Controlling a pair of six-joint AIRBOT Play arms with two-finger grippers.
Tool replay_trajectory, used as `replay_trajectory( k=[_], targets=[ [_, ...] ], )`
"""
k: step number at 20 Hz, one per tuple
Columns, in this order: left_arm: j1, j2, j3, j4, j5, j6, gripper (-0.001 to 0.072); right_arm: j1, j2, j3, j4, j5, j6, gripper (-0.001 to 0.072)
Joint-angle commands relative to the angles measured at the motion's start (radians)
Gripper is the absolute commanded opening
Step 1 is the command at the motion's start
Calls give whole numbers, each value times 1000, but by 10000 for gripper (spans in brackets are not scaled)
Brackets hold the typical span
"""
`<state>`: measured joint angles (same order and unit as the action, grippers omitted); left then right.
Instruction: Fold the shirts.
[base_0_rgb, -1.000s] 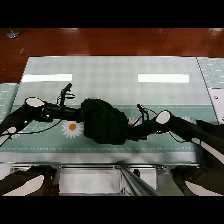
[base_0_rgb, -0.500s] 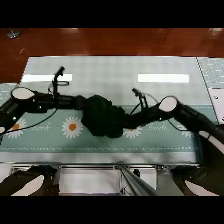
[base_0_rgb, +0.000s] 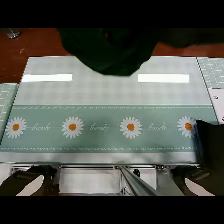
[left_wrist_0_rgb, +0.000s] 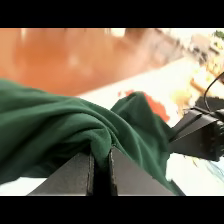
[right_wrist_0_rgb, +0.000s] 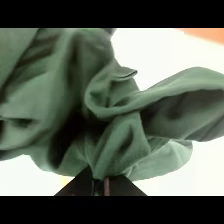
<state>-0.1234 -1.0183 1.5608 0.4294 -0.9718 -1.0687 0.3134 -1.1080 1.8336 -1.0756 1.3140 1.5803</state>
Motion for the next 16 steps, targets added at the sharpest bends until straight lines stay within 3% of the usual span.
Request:
replay_trajectory(
  k=[1, 6, 9, 13, 16],
  targets=[
    [0, 97, 175, 153, -38, -110, 33, -8, 75, 194, -51, 135, -8, 25],
    [-1, 227, 154, 254, -328, -226, 33, -8, 160, 194, -49, 429, -10, 25],
    [-2, 283, 23, 267, -394, -254, 33, -8, 164, 130, -49, 521, -10, 25],
    [-2, 334, -291, 269, -402, -253, 33, -8, 177, -147, -52, 498, -27, 25],
    [-2, 321, -578, 269, -359, -241, 33, -8, 185, -473, -52, 336, -51, 25]
  ],
)
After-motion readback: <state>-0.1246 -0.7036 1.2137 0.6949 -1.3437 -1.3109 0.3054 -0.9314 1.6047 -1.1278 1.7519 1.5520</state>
